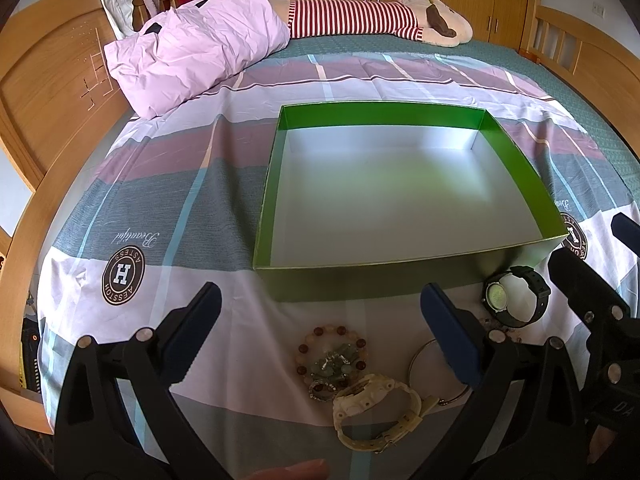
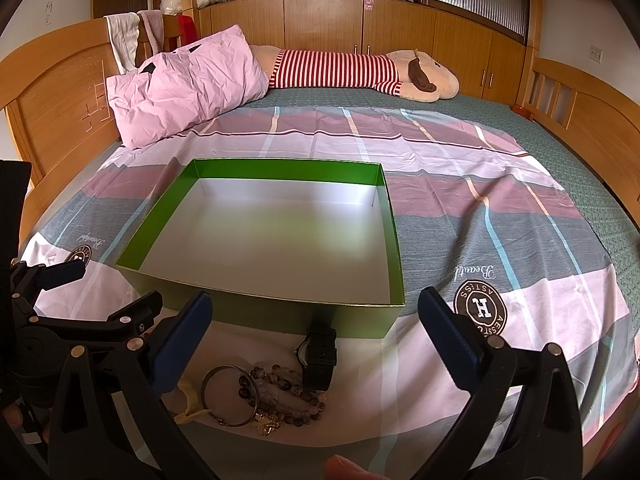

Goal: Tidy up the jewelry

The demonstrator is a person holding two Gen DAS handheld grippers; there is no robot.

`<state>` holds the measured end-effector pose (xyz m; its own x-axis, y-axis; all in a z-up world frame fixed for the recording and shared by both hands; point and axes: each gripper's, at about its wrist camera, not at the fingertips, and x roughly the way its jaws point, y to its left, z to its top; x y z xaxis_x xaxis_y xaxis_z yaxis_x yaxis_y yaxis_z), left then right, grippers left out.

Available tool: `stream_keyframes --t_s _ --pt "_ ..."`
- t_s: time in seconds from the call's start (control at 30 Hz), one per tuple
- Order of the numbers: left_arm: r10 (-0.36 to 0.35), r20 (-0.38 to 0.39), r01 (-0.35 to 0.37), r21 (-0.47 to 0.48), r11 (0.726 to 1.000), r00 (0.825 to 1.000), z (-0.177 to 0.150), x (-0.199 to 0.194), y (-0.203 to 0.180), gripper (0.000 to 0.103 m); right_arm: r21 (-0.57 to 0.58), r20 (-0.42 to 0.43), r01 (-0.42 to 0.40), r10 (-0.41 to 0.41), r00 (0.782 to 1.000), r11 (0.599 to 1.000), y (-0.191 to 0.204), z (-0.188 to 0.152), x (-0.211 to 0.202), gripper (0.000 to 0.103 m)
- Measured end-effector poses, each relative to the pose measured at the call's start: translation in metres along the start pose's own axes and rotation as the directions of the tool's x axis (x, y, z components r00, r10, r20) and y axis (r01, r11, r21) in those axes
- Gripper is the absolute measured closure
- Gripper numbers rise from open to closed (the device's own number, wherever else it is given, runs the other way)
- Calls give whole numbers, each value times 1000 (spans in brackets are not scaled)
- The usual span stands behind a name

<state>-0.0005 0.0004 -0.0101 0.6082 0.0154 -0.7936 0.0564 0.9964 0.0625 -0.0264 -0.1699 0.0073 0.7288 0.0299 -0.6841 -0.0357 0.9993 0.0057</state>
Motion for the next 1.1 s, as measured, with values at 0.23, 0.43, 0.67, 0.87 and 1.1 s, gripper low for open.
stream_keyframes --t_s 0.23,0.43,0.67,0.87,1.1 --pt "2 -3 -2 3 1000 1000 0 0 0 2 1 0 1 -1 1000 1000 0 -1 0 1" --pt "4 -6 -4 5 1000 1000 -1 0 2 2 -1 0 0 0 1000 1000 1 0 0 1" --pt "6 -9 -6 6 1000 1000 -1 1 3 2 0 0 1 -1 1000 1000 1 0 0 1" --pt "7 -10 -7 6 1000 1000 -1 1 3 2 -1 0 1 -1 1000 1000 1 0 0 1" --pt "7 -11 -7 7 1000 1000 -1 1 5 2 -1 -1 1 -1 1000 1000 2 0 0 1"
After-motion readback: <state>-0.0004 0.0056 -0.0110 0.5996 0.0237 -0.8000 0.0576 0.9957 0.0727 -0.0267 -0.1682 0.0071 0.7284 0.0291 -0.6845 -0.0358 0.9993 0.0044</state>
